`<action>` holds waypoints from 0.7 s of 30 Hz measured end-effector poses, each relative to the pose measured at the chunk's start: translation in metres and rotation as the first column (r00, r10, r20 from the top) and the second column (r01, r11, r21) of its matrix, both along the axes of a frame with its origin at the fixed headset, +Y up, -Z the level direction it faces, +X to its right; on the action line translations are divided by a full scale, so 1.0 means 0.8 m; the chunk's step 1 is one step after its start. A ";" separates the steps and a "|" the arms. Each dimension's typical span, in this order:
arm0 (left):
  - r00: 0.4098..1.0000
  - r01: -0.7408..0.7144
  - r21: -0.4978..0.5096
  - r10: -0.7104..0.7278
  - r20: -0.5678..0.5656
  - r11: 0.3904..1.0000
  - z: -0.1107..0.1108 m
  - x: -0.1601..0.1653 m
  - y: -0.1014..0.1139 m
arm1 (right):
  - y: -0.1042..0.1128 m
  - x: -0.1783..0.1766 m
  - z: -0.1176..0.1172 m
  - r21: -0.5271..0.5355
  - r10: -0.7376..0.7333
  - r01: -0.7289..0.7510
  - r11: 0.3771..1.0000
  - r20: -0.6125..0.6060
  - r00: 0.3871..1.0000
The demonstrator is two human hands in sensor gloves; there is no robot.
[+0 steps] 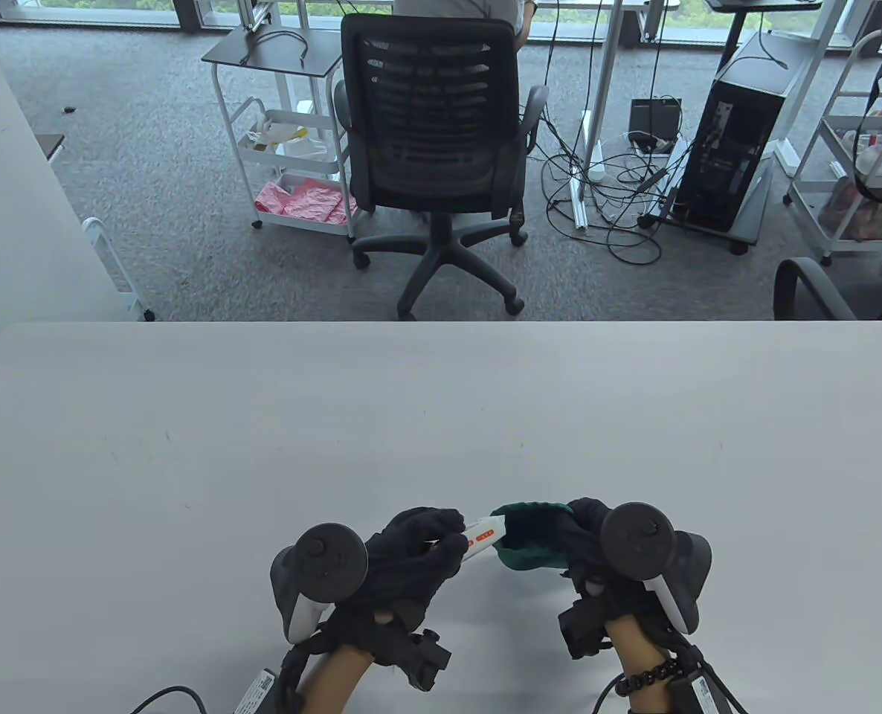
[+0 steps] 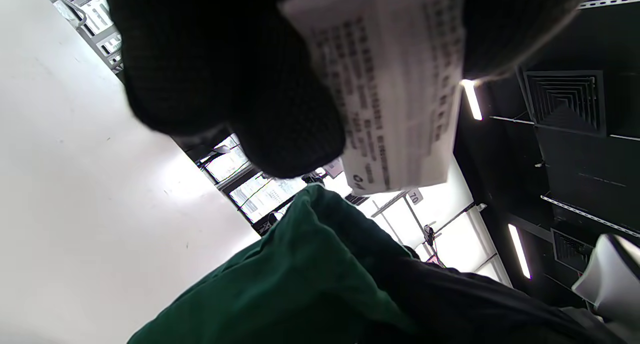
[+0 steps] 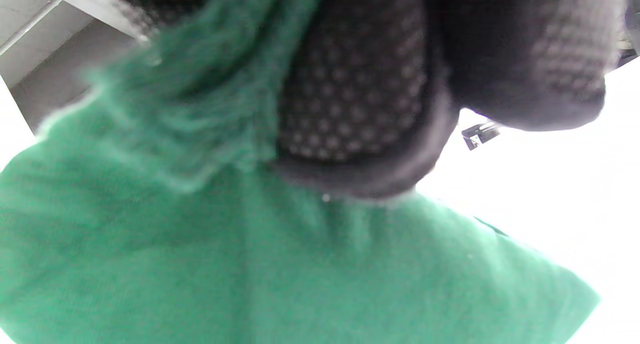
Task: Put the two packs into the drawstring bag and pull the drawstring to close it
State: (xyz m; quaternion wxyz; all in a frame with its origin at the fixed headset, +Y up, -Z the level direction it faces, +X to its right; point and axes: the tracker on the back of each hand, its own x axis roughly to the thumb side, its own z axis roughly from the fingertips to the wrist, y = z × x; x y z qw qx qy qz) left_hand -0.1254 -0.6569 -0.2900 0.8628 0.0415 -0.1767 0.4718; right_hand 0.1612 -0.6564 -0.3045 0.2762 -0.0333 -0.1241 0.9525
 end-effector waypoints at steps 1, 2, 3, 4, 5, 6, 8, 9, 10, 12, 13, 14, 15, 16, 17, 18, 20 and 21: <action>1.000 0.009 0.010 -0.009 -0.002 1.000 0.002 0.002 0.001 | 0.000 -0.003 0.000 0.001 0.006 -0.006 1.000 -0.010 1.000; 1.000 0.021 0.022 -0.021 -0.004 1.000 0.003 0.003 0.003 | 0.001 -0.006 0.001 0.003 0.012 -0.012 1.000 -0.021 1.000; 1.000 0.030 0.035 -0.030 -0.008 0.999 0.004 0.003 0.004 | 0.001 -0.008 0.001 0.002 0.014 -0.014 1.000 -0.030 0.999; 0.999 0.044 0.046 -0.044 -0.017 0.998 0.005 0.004 0.005 | 0.003 -0.011 0.003 0.006 0.014 -0.013 1.000 -0.039 0.999; 0.998 0.055 0.050 -0.054 -0.022 0.997 0.006 0.004 0.006 | 0.004 -0.012 0.003 0.012 0.015 -0.014 1.000 -0.045 0.999; 0.997 0.071 0.066 -0.070 -0.028 0.995 0.007 0.005 0.007 | 0.005 -0.015 0.005 0.019 0.019 -0.018 1.000 -0.052 0.998; 0.995 0.097 0.082 -0.093 -0.041 0.992 0.008 0.005 0.008 | 0.008 -0.020 0.007 0.029 0.028 -0.026 0.999 -0.070 0.997; 0.993 0.113 0.092 -0.109 -0.054 0.989 0.009 0.006 0.009 | 0.009 -0.023 0.009 0.034 0.033 -0.030 0.999 -0.081 0.996; 0.990 0.131 0.102 -0.126 -0.061 0.986 0.009 0.006 0.009 | 0.010 -0.027 0.010 0.037 0.035 -0.032 0.999 -0.095 0.995; 0.983 0.173 0.121 -0.164 -0.077 0.978 0.012 0.007 0.010 | 0.012 -0.032 0.012 0.042 0.035 -0.031 0.999 -0.115 0.993; 0.980 0.191 0.130 -0.181 -0.087 0.973 0.012 0.008 0.011 | 0.013 -0.036 0.014 0.046 0.038 -0.033 0.998 -0.131 0.991; 0.978 0.199 0.134 -0.188 -0.089 0.971 0.012 0.008 0.011 | 0.013 -0.038 0.015 0.047 0.040 -0.034 0.998 -0.139 0.989; 0.977 0.204 0.131 -0.192 -0.096 0.970 0.012 0.008 0.011 | 0.014 -0.042 0.016 0.049 0.043 -0.036 0.998 -0.155 0.987; 0.976 0.206 0.125 -0.194 -0.102 0.971 0.012 0.007 0.011 | 0.014 -0.043 0.017 0.050 0.044 -0.036 0.998 -0.163 0.986; 0.975 0.209 0.121 -0.197 -0.106 0.970 0.012 0.007 0.011 | 0.015 -0.046 0.018 0.050 0.045 -0.037 0.998 -0.173 0.984; 0.972 0.219 0.119 -0.206 -0.112 0.969 0.011 0.007 0.010 | 0.015 -0.048 0.019 0.052 0.047 -0.039 0.998 -0.179 0.983; 0.964 0.248 0.121 -0.232 -0.127 0.961 0.011 0.007 0.010 | 0.016 -0.051 0.020 0.057 0.055 -0.045 0.997 -0.189 0.981; 0.959 0.268 0.124 -0.251 -0.134 0.956 0.011 0.008 0.009 | 0.017 -0.053 0.021 0.058 0.054 -0.044 0.997 -0.193 0.980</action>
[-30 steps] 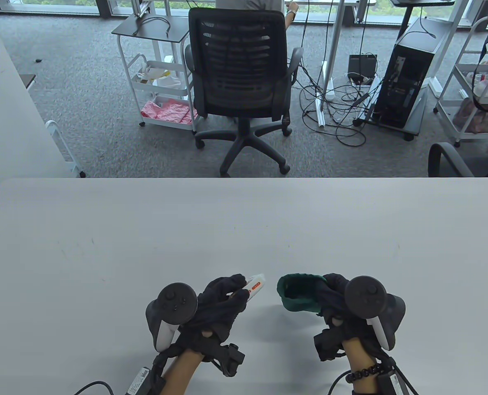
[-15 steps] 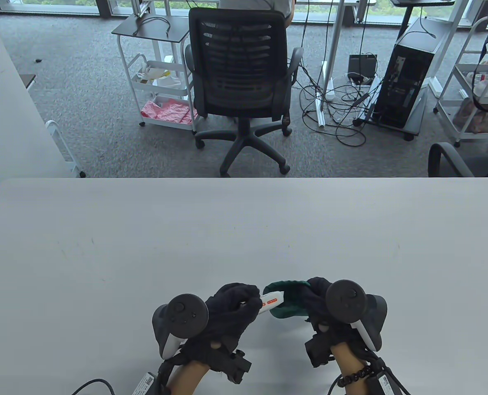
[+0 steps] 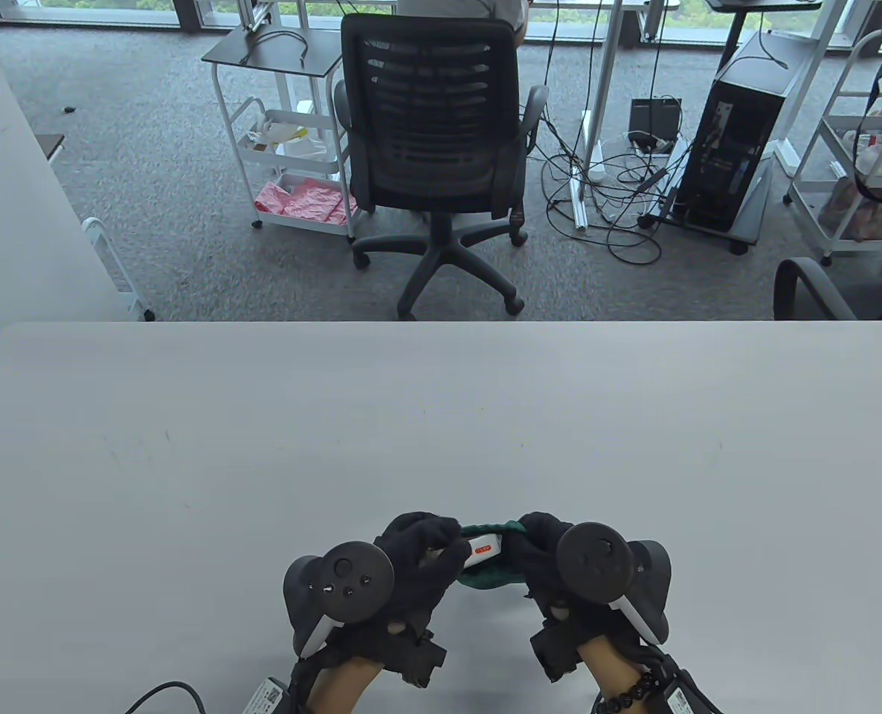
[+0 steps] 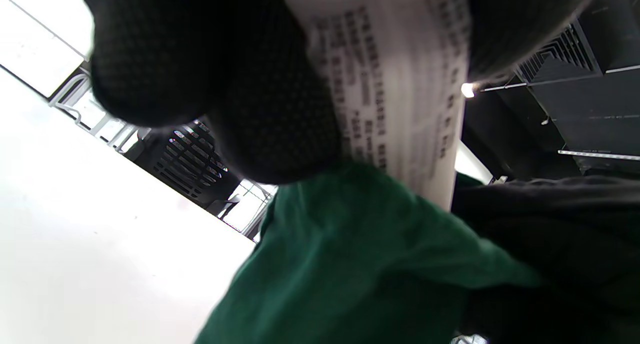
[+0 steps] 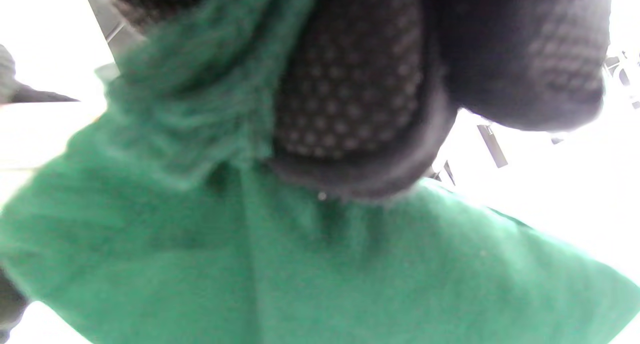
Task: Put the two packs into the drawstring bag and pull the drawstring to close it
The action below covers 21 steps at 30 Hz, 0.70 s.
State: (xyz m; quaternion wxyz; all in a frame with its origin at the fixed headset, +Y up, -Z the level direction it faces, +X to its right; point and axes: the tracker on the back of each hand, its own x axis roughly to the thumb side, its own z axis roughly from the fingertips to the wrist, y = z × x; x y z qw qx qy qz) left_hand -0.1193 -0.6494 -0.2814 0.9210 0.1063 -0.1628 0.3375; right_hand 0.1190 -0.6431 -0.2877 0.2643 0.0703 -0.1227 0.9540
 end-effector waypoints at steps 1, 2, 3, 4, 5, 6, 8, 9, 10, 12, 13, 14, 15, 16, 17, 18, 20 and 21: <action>1.000 0.011 0.000 -0.011 -0.002 1.000 0.000 0.001 0.000 | 0.000 -0.001 0.000 -0.001 -0.001 0.001 1.000 -0.005 1.000; 1.000 0.022 0.002 -0.022 -0.005 1.000 0.000 0.002 -0.001 | 0.000 -0.003 0.001 -0.004 -0.007 0.007 1.000 -0.012 1.000; 1.000 0.028 0.000 -0.028 -0.007 1.000 0.001 0.003 -0.002 | -0.001 -0.004 0.001 -0.011 -0.015 0.014 1.000 -0.019 1.000; 0.999 0.031 -0.003 -0.031 -0.009 1.000 0.001 0.004 -0.003 | -0.002 -0.005 0.001 -0.016 -0.020 0.019 1.000 -0.024 1.000; 0.999 0.034 -0.006 -0.034 -0.011 0.999 0.001 0.004 -0.003 | -0.003 -0.006 0.001 -0.027 -0.032 0.032 0.999 -0.032 0.999; 0.999 0.035 -0.006 -0.035 -0.013 0.999 0.001 0.005 -0.003 | -0.004 -0.007 0.000 -0.034 -0.042 0.041 0.999 -0.036 0.998; 0.999 0.039 -0.015 -0.039 -0.025 0.999 0.001 0.005 -0.005 | -0.007 -0.010 0.000 -0.049 -0.059 0.056 0.997 -0.048 0.997; 0.999 0.041 -0.018 -0.041 -0.028 0.999 0.000 0.005 -0.005 | -0.008 -0.010 0.000 -0.052 -0.060 0.058 0.997 -0.052 0.997; 0.999 0.044 -0.020 -0.044 -0.030 0.999 0.000 0.005 -0.006 | -0.009 -0.012 0.000 -0.056 -0.064 0.061 0.997 -0.056 0.996; 0.999 0.040 -0.032 -0.041 -0.033 0.999 0.000 0.005 -0.007 | -0.010 -0.014 0.000 -0.066 -0.080 0.076 0.995 -0.060 0.995; 0.999 0.037 -0.042 -0.038 -0.034 0.998 -0.001 0.005 -0.009 | -0.011 -0.014 0.000 -0.070 -0.088 0.084 0.994 -0.058 0.994; 0.999 0.033 -0.045 -0.034 -0.028 0.998 -0.002 0.005 -0.010 | -0.012 -0.015 0.000 -0.073 -0.092 0.088 0.993 -0.057 0.994; 1.000 0.023 -0.055 -0.024 -0.018 0.998 -0.004 0.005 -0.013 | -0.013 -0.014 -0.001 -0.078 -0.099 0.094 0.992 -0.055 0.994; 1.000 0.000 -0.079 -0.001 -0.013 0.997 -0.006 0.003 -0.016 | -0.014 -0.013 -0.002 -0.079 -0.105 0.101 0.992 -0.048 0.993; 1.000 -0.022 -0.093 0.021 -0.003 0.995 -0.007 0.003 -0.017 | -0.015 -0.012 -0.002 -0.079 -0.111 0.107 0.991 -0.043 0.993; 0.999 -0.052 -0.111 0.053 0.005 0.992 -0.009 0.001 -0.019 | -0.015 -0.010 -0.003 -0.084 -0.123 0.120 0.989 -0.039 0.992; 0.992 -0.120 -0.145 0.124 0.015 0.982 -0.011 -0.002 -0.021 | -0.016 -0.008 -0.004 -0.104 -0.161 0.156 0.982 -0.036 0.986; 0.990 -0.138 -0.151 0.141 0.012 0.979 -0.012 -0.003 -0.021 | -0.016 -0.007 -0.004 -0.109 -0.169 0.164 0.980 -0.035 0.985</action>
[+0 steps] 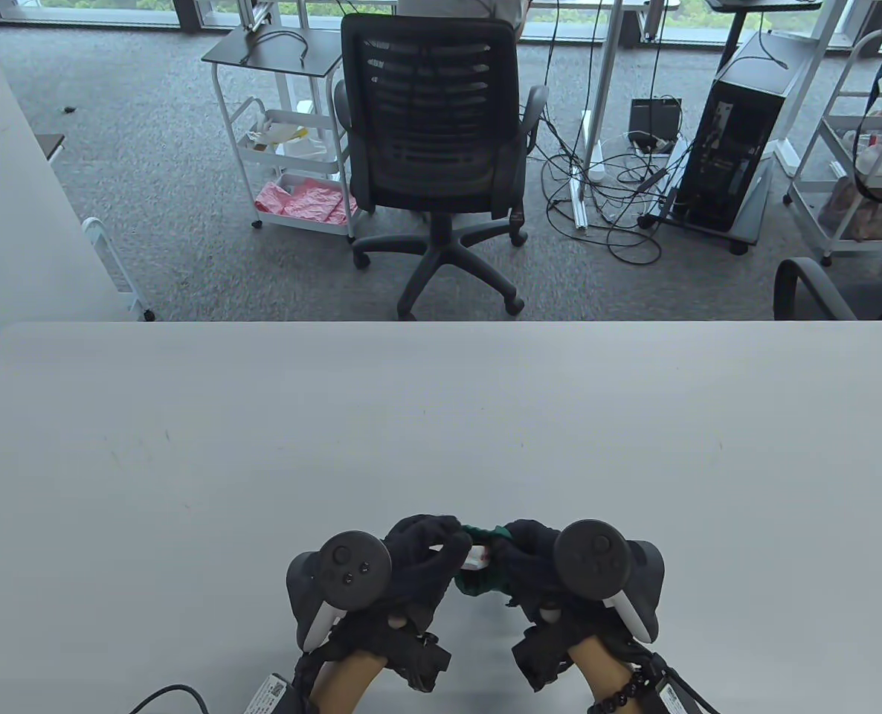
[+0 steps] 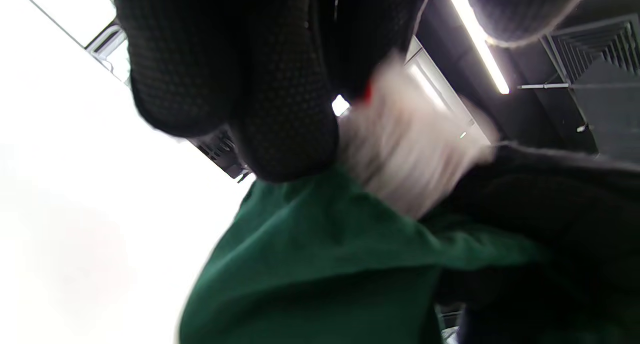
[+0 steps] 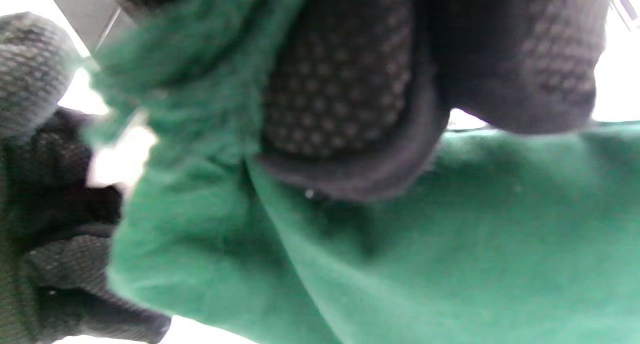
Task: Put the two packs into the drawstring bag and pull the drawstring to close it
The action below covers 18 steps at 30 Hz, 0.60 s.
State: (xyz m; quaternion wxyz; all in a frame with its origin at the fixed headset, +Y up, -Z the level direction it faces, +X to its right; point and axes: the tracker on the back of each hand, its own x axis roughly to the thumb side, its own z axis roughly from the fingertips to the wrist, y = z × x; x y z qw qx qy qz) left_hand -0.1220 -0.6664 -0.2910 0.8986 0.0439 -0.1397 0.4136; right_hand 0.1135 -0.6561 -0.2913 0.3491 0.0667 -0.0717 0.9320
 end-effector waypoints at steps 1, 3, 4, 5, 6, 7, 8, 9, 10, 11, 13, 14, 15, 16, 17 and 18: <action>1.000 -0.016 -0.007 0.016 -0.012 1.000 -0.001 -0.003 0.001 | 0.000 0.001 -0.001 -0.006 -0.016 0.016 1.000 -0.002 1.000; 0.999 0.001 -0.017 -0.002 -0.035 1.000 -0.002 -0.006 0.000 | -0.001 0.002 -0.002 -0.018 -0.041 0.041 0.999 -0.003 0.999; 0.998 0.023 -0.029 -0.024 -0.054 0.999 -0.004 -0.009 -0.001 | -0.002 0.003 -0.002 -0.022 -0.046 0.046 0.999 -0.004 0.999; 0.995 0.065 -0.074 -0.070 -0.067 0.995 -0.006 -0.011 -0.004 | -0.001 0.005 -0.002 -0.024 -0.062 0.062 0.998 -0.001 0.998; 0.993 0.087 -0.105 -0.095 -0.068 0.991 -0.008 -0.012 -0.007 | -0.001 0.006 -0.003 -0.027 -0.074 0.074 0.997 -0.002 0.997; 0.991 0.110 -0.145 -0.119 -0.055 0.983 -0.011 -0.013 -0.012 | 0.000 0.009 -0.003 -0.030 -0.094 0.094 0.995 -0.002 0.996; 0.992 0.111 -0.173 -0.120 -0.044 0.979 -0.013 -0.014 -0.016 | 0.000 0.010 -0.003 -0.033 -0.109 0.109 0.993 -0.003 0.994; 0.994 0.103 -0.202 -0.111 -0.026 0.974 -0.015 -0.014 -0.018 | 0.000 0.011 -0.004 -0.038 -0.125 0.124 0.992 -0.006 0.992; 0.996 0.083 -0.243 -0.085 0.002 0.966 -0.017 -0.014 -0.021 | -0.001 0.011 -0.004 -0.045 -0.139 0.138 0.989 -0.015 0.990; 0.998 0.062 -0.267 -0.057 0.024 0.962 -0.018 -0.013 -0.022 | -0.002 0.011 -0.005 -0.047 -0.149 0.147 0.988 -0.032 0.988; 0.996 0.078 -0.307 -0.059 0.068 0.949 -0.019 -0.008 -0.023 | -0.002 0.008 -0.006 -0.050 -0.164 0.160 0.986 -0.084 0.983; 0.994 0.100 -0.296 -0.081 0.076 0.950 -0.019 -0.007 -0.022 | -0.003 0.006 -0.007 -0.057 -0.173 0.167 0.984 -0.106 0.979; 0.995 0.096 -0.266 -0.084 0.056 0.959 -0.018 -0.008 -0.019 | -0.003 0.006 -0.007 -0.066 -0.173 0.167 0.984 -0.098 0.980; 0.997 0.075 -0.205 -0.072 0.019 0.976 -0.016 -0.010 -0.014 | -0.003 0.007 -0.007 -0.061 -0.149 0.144 0.988 -0.075 0.986; 0.999 0.040 -0.120 -0.042 -0.019 0.992 -0.013 -0.013 -0.005 | -0.002 0.009 -0.008 -0.065 -0.093 0.089 0.994 -0.070 0.993; 1.000 0.015 -0.057 -0.017 -0.021 0.998 -0.012 -0.015 0.001 | -0.002 0.011 -0.009 -0.069 -0.045 0.040 0.997 -0.071 0.996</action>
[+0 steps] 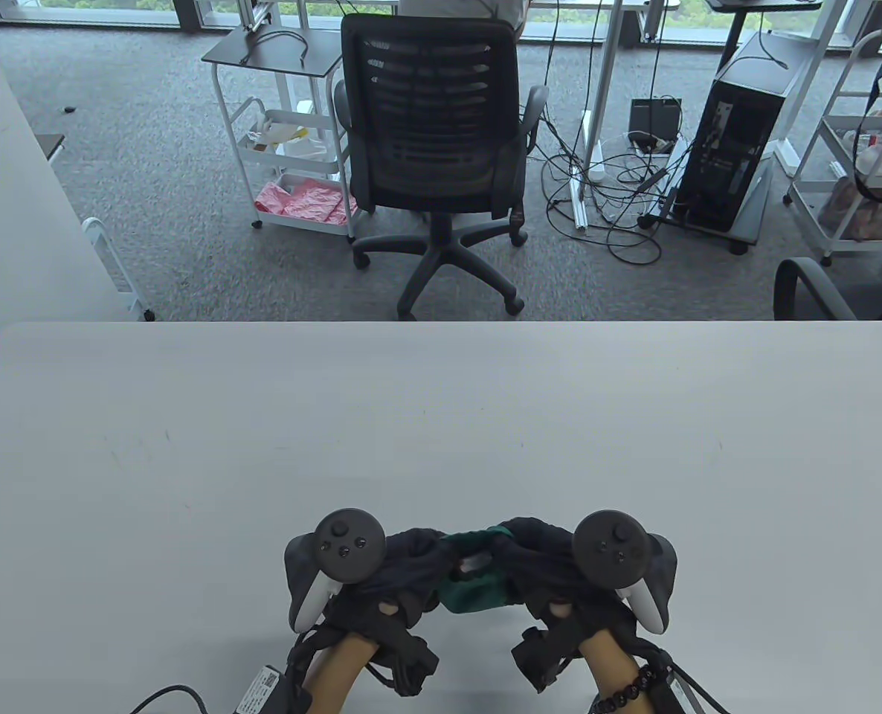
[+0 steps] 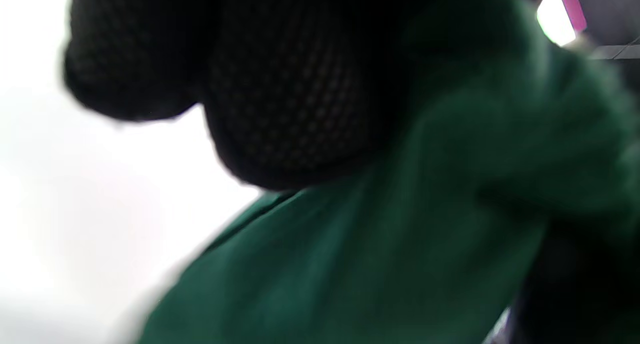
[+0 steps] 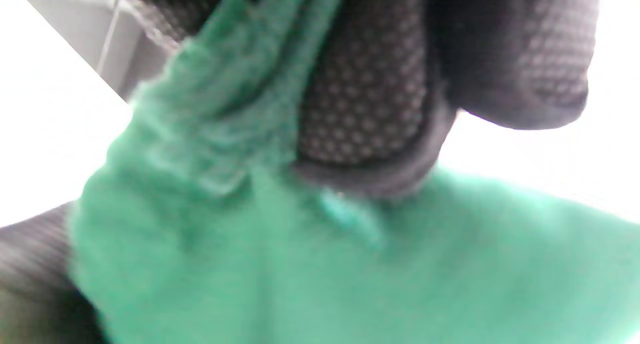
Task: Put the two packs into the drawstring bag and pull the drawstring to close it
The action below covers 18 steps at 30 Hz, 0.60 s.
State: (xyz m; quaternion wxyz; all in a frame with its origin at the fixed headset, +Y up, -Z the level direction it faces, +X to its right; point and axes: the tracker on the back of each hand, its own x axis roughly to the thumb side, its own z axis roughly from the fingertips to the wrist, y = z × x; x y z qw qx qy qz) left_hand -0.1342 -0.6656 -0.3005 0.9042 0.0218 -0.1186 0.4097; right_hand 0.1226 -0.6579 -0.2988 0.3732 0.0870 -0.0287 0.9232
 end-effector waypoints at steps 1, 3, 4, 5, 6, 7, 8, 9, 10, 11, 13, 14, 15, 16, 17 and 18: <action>1.000 -0.015 0.023 0.015 -0.004 1.000 0.003 -0.002 0.007 | 0.000 0.001 -0.001 0.007 0.029 -0.029 1.000 -0.013 0.999; 1.000 -0.016 0.025 0.017 -0.003 1.000 0.005 -0.002 0.010 | -0.001 0.000 -0.003 -0.021 0.024 -0.025 0.999 -0.050 0.998; 1.000 -0.010 0.023 0.010 -0.001 1.000 0.005 -0.002 0.008 | -0.002 -0.001 -0.003 -0.030 0.010 -0.012 0.999 -0.061 0.998; 1.000 -0.012 0.015 0.012 -0.008 1.000 0.004 -0.003 0.006 | -0.001 -0.001 -0.002 -0.033 0.006 -0.008 0.999 -0.059 0.998; 1.000 -0.015 -0.002 0.015 -0.008 1.000 0.002 -0.004 0.003 | -0.001 0.000 -0.003 -0.035 0.007 -0.009 0.999 -0.065 0.998; 1.000 -0.026 -0.021 0.026 -0.009 0.999 0.000 -0.006 0.000 | 0.000 0.002 -0.004 -0.039 0.003 -0.006 0.999 -0.080 0.997; 0.999 -0.036 -0.030 0.036 -0.010 0.999 -0.002 -0.008 -0.001 | 0.000 0.004 -0.004 -0.043 -0.009 0.006 0.999 -0.087 0.996; 0.998 -0.061 -0.043 0.060 -0.019 0.997 -0.004 -0.011 -0.004 | 0.001 0.008 -0.005 -0.055 -0.040 0.035 0.998 -0.094 0.995; 0.996 -0.087 -0.055 0.085 -0.028 0.995 -0.006 -0.014 -0.005 | 0.001 0.013 -0.006 -0.065 -0.076 0.070 0.995 -0.100 0.992; 0.994 -0.103 -0.064 0.101 -0.032 0.993 -0.007 -0.017 -0.006 | 0.001 0.016 -0.007 -0.071 -0.099 0.092 0.993 -0.102 0.990; 0.989 -0.145 -0.087 0.142 -0.044 0.986 -0.010 -0.023 -0.009 | 0.001 0.025 -0.009 -0.081 -0.147 0.139 0.987 -0.105 0.984; 0.985 -0.169 -0.097 0.164 -0.053 0.981 -0.011 -0.027 -0.011 | 0.002 0.030 -0.010 -0.082 -0.168 0.159 0.984 -0.107 0.980; 0.980 -0.194 -0.108 0.188 -0.064 0.975 -0.013 -0.030 -0.013 | 0.002 0.034 -0.011 -0.081 -0.185 0.177 0.981 -0.103 0.977; 0.977 -0.207 -0.118 0.201 -0.066 0.971 -0.014 -0.032 -0.014 | 0.002 0.036 -0.011 -0.078 -0.191 0.184 0.980 -0.104 0.976; 0.974 -0.224 -0.130 0.217 -0.065 0.966 -0.015 -0.034 -0.016 | 0.002 0.039 -0.012 -0.074 -0.192 0.185 0.980 -0.111 0.975; 0.970 -0.242 -0.139 0.234 -0.070 0.960 -0.016 -0.036 -0.017 | 0.001 0.041 -0.012 -0.070 -0.187 0.180 0.981 -0.120 0.975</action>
